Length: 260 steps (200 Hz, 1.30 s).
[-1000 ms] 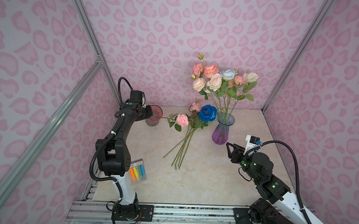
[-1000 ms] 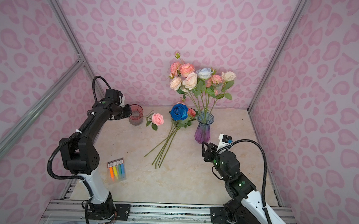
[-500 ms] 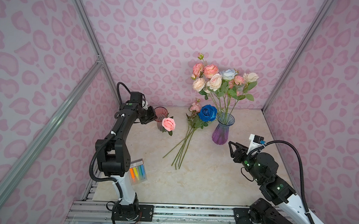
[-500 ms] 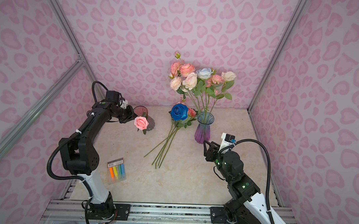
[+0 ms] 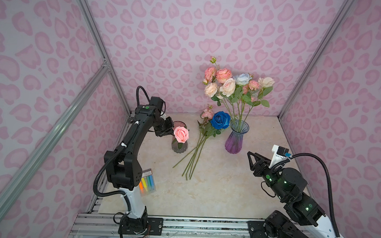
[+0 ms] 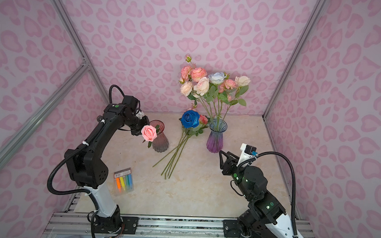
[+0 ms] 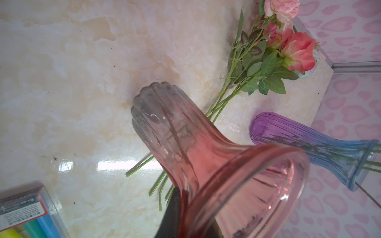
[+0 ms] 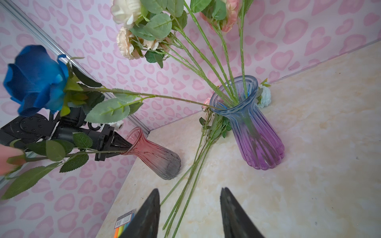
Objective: Arrange the flowers into the vase
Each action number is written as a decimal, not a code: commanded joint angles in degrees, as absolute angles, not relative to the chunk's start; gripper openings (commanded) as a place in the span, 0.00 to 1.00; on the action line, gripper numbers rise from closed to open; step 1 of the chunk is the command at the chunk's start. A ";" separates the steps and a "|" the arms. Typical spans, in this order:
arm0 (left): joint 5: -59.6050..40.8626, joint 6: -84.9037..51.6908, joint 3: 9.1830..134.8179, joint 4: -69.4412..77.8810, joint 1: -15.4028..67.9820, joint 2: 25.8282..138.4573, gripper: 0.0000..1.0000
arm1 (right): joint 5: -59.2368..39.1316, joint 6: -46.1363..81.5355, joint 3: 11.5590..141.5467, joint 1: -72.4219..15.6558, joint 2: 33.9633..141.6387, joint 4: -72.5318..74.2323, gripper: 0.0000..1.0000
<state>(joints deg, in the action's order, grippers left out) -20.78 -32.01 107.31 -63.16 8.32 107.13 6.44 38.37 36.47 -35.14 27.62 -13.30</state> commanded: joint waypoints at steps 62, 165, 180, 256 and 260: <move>-25.37 -31.72 115.61 -65.34 8.24 117.02 0.07 | 7.51 39.36 39.79 -35.28 28.14 -19.87 0.49; -23.29 -31.46 120.12 -65.39 8.12 117.63 0.15 | 5.71 38.19 40.17 -35.37 34.53 -15.37 0.49; -23.33 -31.64 120.41 -65.39 8.14 117.21 0.18 | 5.55 38.07 40.06 -35.33 34.81 -15.12 0.49; -24.33 -32.49 122.95 -63.90 8.38 115.46 0.27 | 5.22 36.82 40.53 -35.37 34.57 -16.11 0.51; -24.11 -32.27 123.16 -64.08 8.40 115.22 0.27 | 5.27 36.79 40.60 -35.33 34.51 -16.29 0.51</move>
<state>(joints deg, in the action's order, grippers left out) -23.97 -32.45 122.08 -64.20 8.27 116.44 5.74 37.67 40.62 -35.24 35.00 -16.58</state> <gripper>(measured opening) 0.270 0.509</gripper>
